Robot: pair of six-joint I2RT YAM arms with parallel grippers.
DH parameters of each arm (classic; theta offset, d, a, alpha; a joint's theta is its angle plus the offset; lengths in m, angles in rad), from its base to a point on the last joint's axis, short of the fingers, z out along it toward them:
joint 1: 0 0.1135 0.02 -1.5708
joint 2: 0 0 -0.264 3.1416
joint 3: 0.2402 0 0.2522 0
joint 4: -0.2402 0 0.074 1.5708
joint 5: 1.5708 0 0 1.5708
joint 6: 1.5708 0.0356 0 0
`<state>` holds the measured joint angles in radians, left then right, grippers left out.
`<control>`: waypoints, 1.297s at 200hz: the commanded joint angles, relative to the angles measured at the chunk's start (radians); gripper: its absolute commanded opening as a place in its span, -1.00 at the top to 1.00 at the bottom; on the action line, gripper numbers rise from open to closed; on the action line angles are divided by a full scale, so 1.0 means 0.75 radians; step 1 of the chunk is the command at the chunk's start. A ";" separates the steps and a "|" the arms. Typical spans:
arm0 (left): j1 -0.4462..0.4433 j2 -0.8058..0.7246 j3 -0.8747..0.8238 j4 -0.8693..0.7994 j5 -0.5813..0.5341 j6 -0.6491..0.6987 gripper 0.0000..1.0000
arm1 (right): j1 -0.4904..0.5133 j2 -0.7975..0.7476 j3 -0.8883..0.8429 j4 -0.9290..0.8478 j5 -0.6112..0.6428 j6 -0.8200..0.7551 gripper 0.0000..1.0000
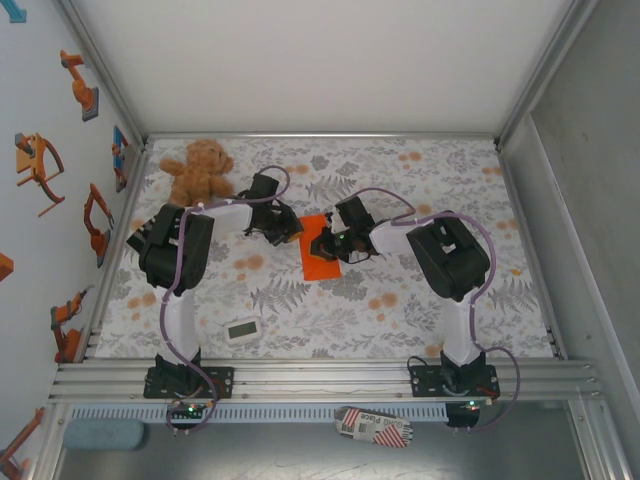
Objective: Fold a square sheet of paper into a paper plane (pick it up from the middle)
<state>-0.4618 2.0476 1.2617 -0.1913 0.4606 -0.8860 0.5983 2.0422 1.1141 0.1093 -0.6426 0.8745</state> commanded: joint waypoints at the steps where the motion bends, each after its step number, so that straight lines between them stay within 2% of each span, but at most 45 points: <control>1: -0.003 0.035 -0.034 -0.058 -0.022 0.013 0.74 | 0.012 0.019 0.033 -0.015 0.006 -0.020 1.00; 175: 0.014 -0.009 0.019 -0.080 -0.010 0.020 0.71 | 0.012 0.039 0.044 -0.096 0.045 -0.045 0.99; 211: 0.044 -0.126 0.038 -0.095 -0.038 -0.003 0.54 | 0.012 0.038 0.053 -0.116 0.051 -0.044 0.83; 248: 0.073 -0.272 -0.059 -0.096 -0.097 -0.021 0.40 | 0.012 0.035 0.061 -0.127 0.059 -0.036 0.61; 259: 0.078 -0.318 -0.102 -0.101 -0.117 -0.031 0.33 | 0.012 0.034 0.060 -0.122 0.063 -0.030 0.44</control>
<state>-0.4133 1.8950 1.2419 -0.2367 0.4141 -0.8917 0.6014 2.0476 1.1503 0.0578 -0.6380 0.8597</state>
